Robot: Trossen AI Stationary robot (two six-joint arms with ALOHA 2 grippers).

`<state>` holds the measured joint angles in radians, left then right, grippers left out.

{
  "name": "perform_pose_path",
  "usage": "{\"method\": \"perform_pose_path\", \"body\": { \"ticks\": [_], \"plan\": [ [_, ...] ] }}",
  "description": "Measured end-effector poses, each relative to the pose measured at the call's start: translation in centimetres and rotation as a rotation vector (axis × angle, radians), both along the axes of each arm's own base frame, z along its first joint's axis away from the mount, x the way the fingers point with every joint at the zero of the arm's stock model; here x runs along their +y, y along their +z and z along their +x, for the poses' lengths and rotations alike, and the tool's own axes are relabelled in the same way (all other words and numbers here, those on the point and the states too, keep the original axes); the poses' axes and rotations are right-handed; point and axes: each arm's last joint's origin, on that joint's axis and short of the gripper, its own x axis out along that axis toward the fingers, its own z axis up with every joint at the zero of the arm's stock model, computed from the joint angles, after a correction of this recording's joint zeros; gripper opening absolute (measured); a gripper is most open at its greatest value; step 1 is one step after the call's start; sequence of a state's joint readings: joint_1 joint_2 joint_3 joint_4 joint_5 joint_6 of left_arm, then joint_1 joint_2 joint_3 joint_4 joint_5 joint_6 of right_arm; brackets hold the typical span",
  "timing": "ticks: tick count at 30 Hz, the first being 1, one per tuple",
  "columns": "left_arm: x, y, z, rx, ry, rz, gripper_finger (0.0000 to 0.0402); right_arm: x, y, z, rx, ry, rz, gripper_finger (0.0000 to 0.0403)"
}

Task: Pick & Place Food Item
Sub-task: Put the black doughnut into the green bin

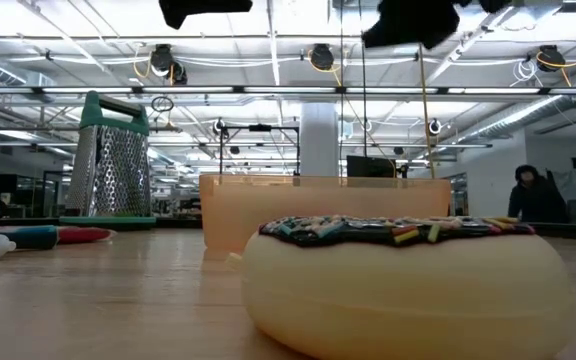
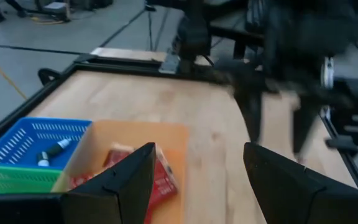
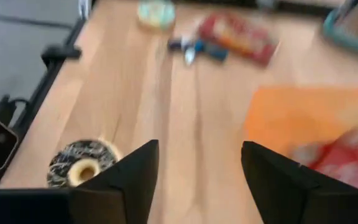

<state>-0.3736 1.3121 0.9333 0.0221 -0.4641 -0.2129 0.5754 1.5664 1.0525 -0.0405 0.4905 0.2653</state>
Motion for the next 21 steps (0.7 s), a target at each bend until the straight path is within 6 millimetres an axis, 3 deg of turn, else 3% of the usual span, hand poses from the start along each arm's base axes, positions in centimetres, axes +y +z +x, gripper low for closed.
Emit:
{"method": "perform_pose_path", "body": {
  "ticks": [9,21],
  "plan": [
    [1.0,0.1,0.4,-0.02,0.054,-0.054,0.0243,4.0,-5.4,2.2,0.213,-0.005,0.167,0.0253],
    [1.7,0.1,0.6,-0.025,0.091,-0.095,0.0243,5.4,-8.2,3.0,0.267,-0.056,0.346,0.025]
  ]
}}
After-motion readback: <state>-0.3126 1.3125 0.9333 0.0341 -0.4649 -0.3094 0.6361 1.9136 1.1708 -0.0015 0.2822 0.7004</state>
